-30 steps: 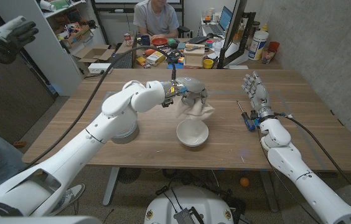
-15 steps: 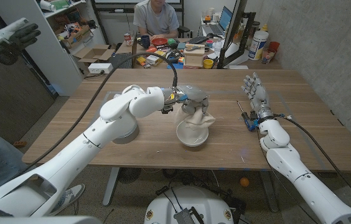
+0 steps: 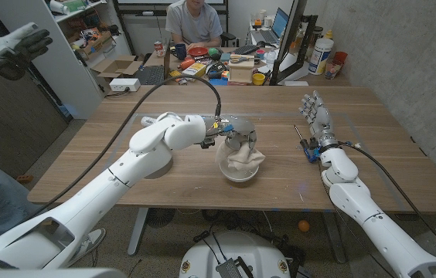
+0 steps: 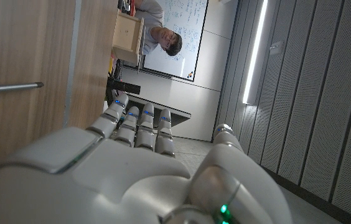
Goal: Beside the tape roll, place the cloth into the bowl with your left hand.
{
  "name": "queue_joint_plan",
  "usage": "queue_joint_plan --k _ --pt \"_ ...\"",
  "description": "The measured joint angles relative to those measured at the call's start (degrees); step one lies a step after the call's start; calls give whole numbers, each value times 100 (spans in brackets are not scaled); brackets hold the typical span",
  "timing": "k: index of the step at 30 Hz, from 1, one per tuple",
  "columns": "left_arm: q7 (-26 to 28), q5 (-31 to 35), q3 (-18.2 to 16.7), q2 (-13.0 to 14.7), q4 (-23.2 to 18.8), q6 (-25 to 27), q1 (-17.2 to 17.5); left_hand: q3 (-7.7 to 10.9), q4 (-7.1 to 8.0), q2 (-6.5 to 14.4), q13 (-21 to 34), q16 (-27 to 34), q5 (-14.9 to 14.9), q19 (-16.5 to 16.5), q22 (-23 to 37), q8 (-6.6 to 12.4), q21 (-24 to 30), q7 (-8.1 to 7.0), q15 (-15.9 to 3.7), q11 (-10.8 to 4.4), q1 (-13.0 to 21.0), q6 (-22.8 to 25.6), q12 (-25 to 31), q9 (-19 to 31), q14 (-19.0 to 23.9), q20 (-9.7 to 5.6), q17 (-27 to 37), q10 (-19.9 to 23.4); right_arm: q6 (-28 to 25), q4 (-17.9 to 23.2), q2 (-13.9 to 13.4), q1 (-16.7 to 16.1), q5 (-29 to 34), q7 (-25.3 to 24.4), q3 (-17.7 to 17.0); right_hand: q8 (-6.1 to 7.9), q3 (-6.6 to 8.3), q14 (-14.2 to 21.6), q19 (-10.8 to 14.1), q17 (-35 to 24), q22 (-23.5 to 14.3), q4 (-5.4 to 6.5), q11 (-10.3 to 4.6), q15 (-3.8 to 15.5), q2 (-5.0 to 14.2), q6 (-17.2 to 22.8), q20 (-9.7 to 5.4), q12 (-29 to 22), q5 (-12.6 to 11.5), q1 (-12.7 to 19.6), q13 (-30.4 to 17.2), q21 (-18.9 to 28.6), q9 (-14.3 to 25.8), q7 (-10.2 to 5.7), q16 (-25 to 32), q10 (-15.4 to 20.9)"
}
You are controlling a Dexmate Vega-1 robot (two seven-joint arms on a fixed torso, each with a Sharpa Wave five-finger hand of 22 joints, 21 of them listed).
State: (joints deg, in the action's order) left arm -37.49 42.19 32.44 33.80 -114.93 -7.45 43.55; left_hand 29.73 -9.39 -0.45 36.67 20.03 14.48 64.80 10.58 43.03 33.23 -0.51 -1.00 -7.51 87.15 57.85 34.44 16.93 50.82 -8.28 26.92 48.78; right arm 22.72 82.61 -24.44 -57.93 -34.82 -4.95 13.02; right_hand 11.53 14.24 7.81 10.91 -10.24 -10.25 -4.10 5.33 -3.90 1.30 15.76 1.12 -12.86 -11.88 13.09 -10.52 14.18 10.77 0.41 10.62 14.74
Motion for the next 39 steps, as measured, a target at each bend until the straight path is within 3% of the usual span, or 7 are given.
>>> queue_joint_plan --k 26,29,32,33,34,35,39 --pt "-572 355 407 -162 290 452 -57 104 25 -37 243 -57 85 -148 0 -2 93 0 12 -7 -34 0 -84 2 13 11 159 7 -5 -134 29 87 -82 173 -26 0 -24 19 0 0 0 -24 0 -18 0 0 0 0 0 0 0 -22 0 0 0 0" --pt "-578 369 417 -169 317 463 -48 110 31 -36 224 -147 87 -300 10 -9 105 45 11 0 -34 -45 -220 24 13 55 197 -75 -3 -138 31 87 -86 186 -27 0 -24 19 0 0 0 -24 0 -18 0 0 0 0 0 0 0 -22 0 0 0 0" --pt "-606 405 435 -172 340 476 -33 -8 151 76 -18 -526 87 -619 43 -388 196 219 13 24 -254 -372 -675 -117 15 301 381 -639 5 -141 33 87 -89 198 -28 0 -24 19 0 0 0 -24 0 -18 0 0 0 0 0 0 0 -22 0 0 0 -1" --pt "-614 414 441 -171 340 478 -32 -6 273 87 -109 -645 54 -697 41 -575 238 127 -48 15 -487 -753 -889 -185 -44 452 333 -928 8 -143 34 87 -90 202 -28 0 -24 19 0 0 0 -24 0 -18 0 0 0 0 0 0 0 -22 0 0 0 0" --pt "-628 432 447 -167 340 478 -32 -82 365 69 -196 -767 -23 -781 28 -774 268 -29 -271 58 -740 -1228 -1124 -224 -23 618 214 -1234 12 -144 35 86 -91 208 -28 0 -24 19 0 0 0 -24 0 -18 0 0 0 0 0 0 0 -22 0 0 0 -1" --pt "-664 463 453 -161 335 484 -32 -155 470 28 -264 -848 -93 -878 8 -983 270 -211 -336 96 -992 -1718 -1343 -249 -148 787 117 -1518 13 -147 38 86 -91 211 -28 0 -24 19 0 0 0 -24 0 -18 0 0 0 0 0 0 0 -22 0 0 0 -1" --pt "-664 463 481 -145 279 484 -68 -463 676 -237 -471 -945 -357 -1247 -48 -1630 163 -553 -22 269 -1680 -3229 -2002 -311 -1023 1212 -117 -2450 21 -147 38 86 -94 223 -28 0 -24 19 0 0 0 -24 0 -18 0 0 0 0 0 0 0 -22 0 0 0 -1"
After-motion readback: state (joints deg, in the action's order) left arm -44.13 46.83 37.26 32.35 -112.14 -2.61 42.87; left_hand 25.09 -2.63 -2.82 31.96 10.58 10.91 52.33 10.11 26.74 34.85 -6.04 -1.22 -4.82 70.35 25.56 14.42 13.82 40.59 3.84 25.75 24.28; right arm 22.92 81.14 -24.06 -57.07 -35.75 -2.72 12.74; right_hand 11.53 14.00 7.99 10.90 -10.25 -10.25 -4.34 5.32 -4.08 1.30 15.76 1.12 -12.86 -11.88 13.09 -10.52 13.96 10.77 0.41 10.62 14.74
